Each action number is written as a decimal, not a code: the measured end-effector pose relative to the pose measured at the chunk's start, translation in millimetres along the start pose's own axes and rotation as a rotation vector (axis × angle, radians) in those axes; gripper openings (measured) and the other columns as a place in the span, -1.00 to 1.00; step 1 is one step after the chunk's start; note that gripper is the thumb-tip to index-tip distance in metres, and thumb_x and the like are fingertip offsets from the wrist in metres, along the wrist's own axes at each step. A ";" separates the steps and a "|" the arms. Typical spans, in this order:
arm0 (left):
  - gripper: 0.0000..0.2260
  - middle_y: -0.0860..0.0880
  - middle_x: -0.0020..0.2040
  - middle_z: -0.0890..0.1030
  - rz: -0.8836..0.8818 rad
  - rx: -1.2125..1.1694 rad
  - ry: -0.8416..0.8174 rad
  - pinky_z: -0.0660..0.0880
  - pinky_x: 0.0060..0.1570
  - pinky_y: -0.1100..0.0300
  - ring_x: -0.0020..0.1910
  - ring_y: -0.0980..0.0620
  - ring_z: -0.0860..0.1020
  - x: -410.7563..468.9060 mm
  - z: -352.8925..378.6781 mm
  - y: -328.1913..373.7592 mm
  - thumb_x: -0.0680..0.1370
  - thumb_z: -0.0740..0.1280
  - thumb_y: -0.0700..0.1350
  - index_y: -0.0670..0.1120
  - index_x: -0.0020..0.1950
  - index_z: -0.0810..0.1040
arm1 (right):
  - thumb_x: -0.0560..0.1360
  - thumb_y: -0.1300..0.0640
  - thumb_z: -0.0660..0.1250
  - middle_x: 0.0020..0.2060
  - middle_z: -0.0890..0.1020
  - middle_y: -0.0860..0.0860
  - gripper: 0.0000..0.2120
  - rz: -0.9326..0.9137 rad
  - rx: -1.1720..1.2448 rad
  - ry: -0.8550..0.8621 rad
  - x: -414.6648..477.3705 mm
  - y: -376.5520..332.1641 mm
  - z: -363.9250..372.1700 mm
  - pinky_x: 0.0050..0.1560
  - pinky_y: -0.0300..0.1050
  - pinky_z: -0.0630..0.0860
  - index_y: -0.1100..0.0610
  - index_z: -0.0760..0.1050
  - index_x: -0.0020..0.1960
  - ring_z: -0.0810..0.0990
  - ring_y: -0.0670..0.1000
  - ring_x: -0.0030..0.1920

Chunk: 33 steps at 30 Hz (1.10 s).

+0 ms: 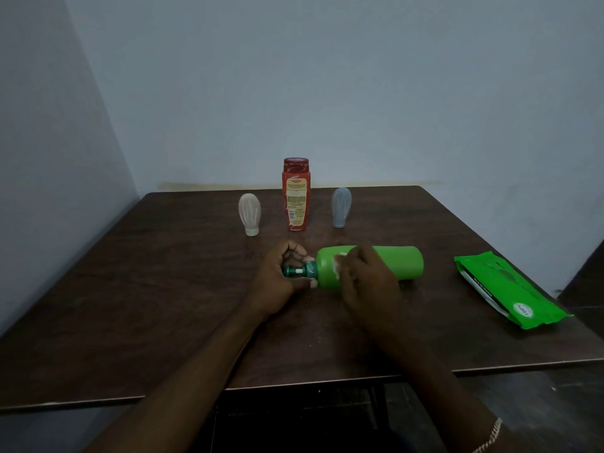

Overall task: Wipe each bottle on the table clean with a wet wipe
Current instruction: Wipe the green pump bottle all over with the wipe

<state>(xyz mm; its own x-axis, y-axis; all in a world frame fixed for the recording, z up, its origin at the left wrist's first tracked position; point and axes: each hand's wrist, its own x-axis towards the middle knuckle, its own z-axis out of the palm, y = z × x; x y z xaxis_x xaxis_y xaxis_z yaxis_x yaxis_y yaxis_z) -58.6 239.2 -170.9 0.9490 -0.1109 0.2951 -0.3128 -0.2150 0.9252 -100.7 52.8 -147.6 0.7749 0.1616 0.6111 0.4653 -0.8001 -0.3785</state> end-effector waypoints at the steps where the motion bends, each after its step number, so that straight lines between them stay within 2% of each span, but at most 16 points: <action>1: -0.55 -0.02 0.00 0.67 0.007 0.005 -0.001 0.64 -0.07 0.14 -0.03 0.02 0.66 0.4 -0.1 -0.4 0.28 0.59 -0.37 -0.09 0.06 0.52 | 0.56 0.23 0.29 0.01 0.56 0.11 -0.79 0.053 0.005 0.020 6.4 4.2 -5.6 -0.08 -0.12 0.46 0.23 0.57 0.17 0.54 0.06 -0.08; 3: -0.54 0.01 0.00 0.67 0.018 0.016 -0.012 0.63 -0.07 0.15 -0.03 0.05 0.66 0.9 -0.1 -0.8 0.28 0.59 -0.38 -0.06 0.06 0.52 | 0.55 0.25 0.28 0.11 0.53 0.17 -0.65 0.141 -0.033 -0.041 18.7 13.8 -14.7 0.00 -0.02 0.50 0.22 0.48 0.34 0.55 0.14 0.01; 5: -0.53 0.03 0.02 0.65 0.026 0.029 -0.026 0.62 -0.10 0.19 -0.03 0.10 0.65 0.7 0.0 -0.1 0.29 0.58 -0.38 -0.05 0.08 0.52 | 0.51 0.28 0.31 0.14 0.47 0.19 -0.55 0.167 -0.077 -0.146 27.7 21.6 -18.3 0.02 -0.02 0.48 0.20 0.43 0.40 0.53 0.17 0.04; 8: -0.54 0.04 0.04 0.63 0.047 0.050 -0.051 0.60 -0.16 0.22 -0.06 0.13 0.64 0.3 -0.4 -0.1 0.32 0.56 -0.39 -0.08 0.11 0.52 | 0.47 0.30 0.32 0.11 0.43 0.17 -0.59 0.129 -0.084 -0.204 31.2 22.7 -17.9 -0.07 -0.13 0.38 0.20 0.47 0.32 0.51 0.14 -0.04; 10: -0.53 0.05 0.07 0.61 0.053 0.069 -0.071 0.61 -0.12 0.22 -0.03 0.14 0.64 -0.1 -0.7 0.7 0.34 0.56 -0.37 -0.06 0.15 0.54 | 0.45 0.30 0.32 0.09 0.42 0.16 -0.61 0.118 -0.088 -0.211 30.5 21.1 -16.0 -0.09 -0.15 0.33 0.20 0.47 0.28 0.46 0.08 -0.10; 13: -0.48 0.10 0.14 0.61 0.056 0.105 -0.126 0.58 0.01 0.30 0.09 0.18 0.61 -0.4 0.0 -0.5 0.38 0.58 -0.24 0.03 0.28 0.54 | 0.46 0.28 0.32 0.10 0.42 0.15 -0.61 0.126 -0.087 -0.209 27.8 20.2 -14.3 -0.09 -0.15 0.33 0.19 0.46 0.29 0.44 0.05 -0.09; 15: -0.46 0.16 0.16 0.62 0.056 0.148 -0.143 0.55 0.05 0.37 0.12 0.26 0.59 -1.7 2.5 -1.1 0.37 0.61 -0.08 0.08 0.31 0.55 | 0.48 0.27 0.32 0.10 0.42 0.15 -0.63 0.126 -0.079 -0.211 25.4 19.1 -12.9 -0.10 -0.15 0.33 0.19 0.47 0.28 0.40 0.01 -0.12; 17: -0.51 0.15 0.08 0.68 0.069 0.184 -0.127 0.58 0.03 0.30 0.04 0.24 0.63 -2.5 6.6 -1.3 0.34 0.63 0.02 0.07 0.24 0.62 | 0.49 0.26 0.30 0.11 0.44 0.14 -0.64 0.118 -0.078 -0.202 24.5 16.5 -12.9 -0.10 -0.15 0.33 0.18 0.48 0.28 0.38 -0.02 -0.12; 19: -0.60 0.13 0.01 0.72 0.089 0.161 -0.123 0.62 0.01 0.20 -0.04 0.17 0.68 -4.1 9.1 0.5 0.36 0.62 -0.02 0.03 0.16 0.68 | 0.50 0.25 0.31 0.13 0.45 0.13 -0.65 0.116 -0.079 -0.176 24.1 9.4 -12.7 -0.08 -0.15 0.37 0.17 0.48 0.29 0.44 0.00 -0.09; 22: -0.63 0.14 0.02 0.73 0.123 0.145 -0.114 0.61 0.05 0.16 -0.02 0.14 0.69 -6.6 9.1 2.4 0.37 0.62 -0.07 0.02 0.15 0.69 | 0.51 0.22 0.35 0.15 0.48 0.11 -0.65 0.081 -0.051 -0.154 22.9 -9.2 -9.4 0.01 -0.13 0.43 0.17 0.49 0.29 0.53 0.06 0.03; 26: -0.57 0.14 0.07 0.72 0.130 0.161 -0.079 0.62 0.10 0.07 0.03 0.15 0.68 -7.1 7.8 -1.3 0.34 0.63 -0.03 0.01 0.19 0.68 | 0.46 0.24 0.42 0.01 0.51 0.06 -0.73 0.027 -0.049 -0.128 20.8 -17.8 -1.8 -0.11 -0.20 0.33 0.15 0.56 0.15 0.50 0.00 -0.08; 30: -0.59 0.13 0.00 0.73 0.151 0.181 -0.089 0.64 0.02 0.02 -0.05 0.12 0.70 -6.4 7.6 -1.7 0.34 0.63 -0.03 0.04 0.17 0.69 | 0.40 0.32 0.40 -0.04 0.50 0.06 -0.75 0.163 -0.163 -0.093 25.6 23.2 -19.2 -0.16 -0.13 0.37 0.19 0.61 0.07 0.46 0.01 -0.10; 32: -0.58 0.15 0.01 0.72 0.154 0.200 -0.090 0.64 0.01 0.03 -0.05 0.14 0.69 -6.0 7.6 -2.0 0.35 0.63 -0.01 0.05 0.19 0.69 | 0.38 0.33 0.40 -0.06 0.55 0.15 -0.76 0.294 -0.251 -0.069 27.8 55.3 -36.2 -0.15 -0.09 0.46 0.22 0.65 0.04 0.54 0.14 -0.11; 33: -0.57 0.14 0.02 0.72 0.154 0.203 -0.090 0.64 0.01 0.03 -0.04 0.14 0.69 -6.0 7.8 -2.0 0.34 0.63 0.01 0.04 0.19 0.68 | 0.38 0.32 0.42 -0.08 0.57 0.19 -0.79 0.358 -0.272 -0.047 27.5 67.7 -44.7 -0.14 -0.11 0.44 0.23 0.66 0.01 0.57 0.20 -0.12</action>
<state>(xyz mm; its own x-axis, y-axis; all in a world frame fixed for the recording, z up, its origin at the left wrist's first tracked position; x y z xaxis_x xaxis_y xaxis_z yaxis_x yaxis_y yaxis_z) -64.0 232.7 -176.4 0.8850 -0.2417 0.3979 -0.4635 -0.3778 0.8015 -67.0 -22.7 -125.3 0.8879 -0.1317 0.4407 0.0405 -0.9320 -0.3601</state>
